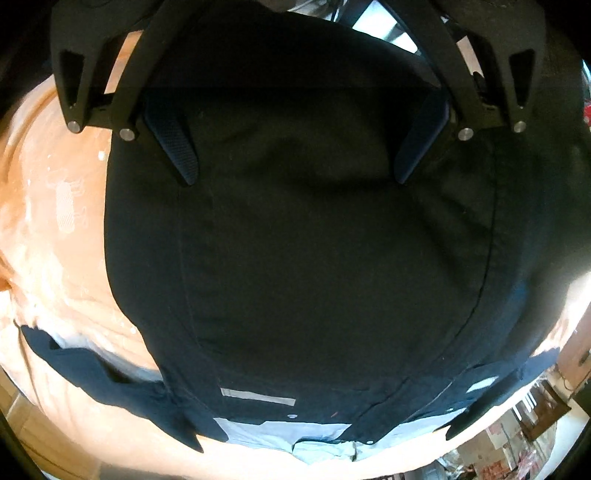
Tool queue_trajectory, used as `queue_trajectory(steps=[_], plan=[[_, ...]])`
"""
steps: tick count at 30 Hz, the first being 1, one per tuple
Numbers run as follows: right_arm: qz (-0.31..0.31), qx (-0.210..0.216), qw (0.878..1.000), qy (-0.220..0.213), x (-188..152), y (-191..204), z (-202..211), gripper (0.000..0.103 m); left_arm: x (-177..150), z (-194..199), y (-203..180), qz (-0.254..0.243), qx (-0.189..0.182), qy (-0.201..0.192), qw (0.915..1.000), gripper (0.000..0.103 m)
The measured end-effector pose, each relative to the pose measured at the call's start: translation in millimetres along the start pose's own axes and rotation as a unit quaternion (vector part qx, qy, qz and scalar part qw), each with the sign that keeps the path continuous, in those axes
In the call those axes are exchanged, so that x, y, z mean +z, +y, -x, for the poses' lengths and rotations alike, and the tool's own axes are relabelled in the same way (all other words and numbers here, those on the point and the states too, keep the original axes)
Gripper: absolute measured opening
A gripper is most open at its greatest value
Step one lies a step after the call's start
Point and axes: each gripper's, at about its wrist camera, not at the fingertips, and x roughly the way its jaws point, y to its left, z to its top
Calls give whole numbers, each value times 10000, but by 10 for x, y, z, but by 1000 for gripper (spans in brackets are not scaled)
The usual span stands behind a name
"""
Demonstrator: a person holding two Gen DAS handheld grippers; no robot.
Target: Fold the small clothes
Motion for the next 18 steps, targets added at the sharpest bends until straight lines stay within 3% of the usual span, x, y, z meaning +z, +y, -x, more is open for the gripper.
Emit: queue_trajectory(steps=[7,13,15,18], plan=[[45,100,9999,-99,-26,15,-86,103,2,-4,2,-4,2,2,10000,103],[27,223,9996,-171,78,-81,111,102,-4,12,3,9,-5,17,10000,103],[-127,298,9982,-506,175,-259,337,102,-10,16,-12,8,9,15,10000,103],[-538,453,9911,-1127,449,-850,705,103,-10,14,-15,9,12,35,10000,103]])
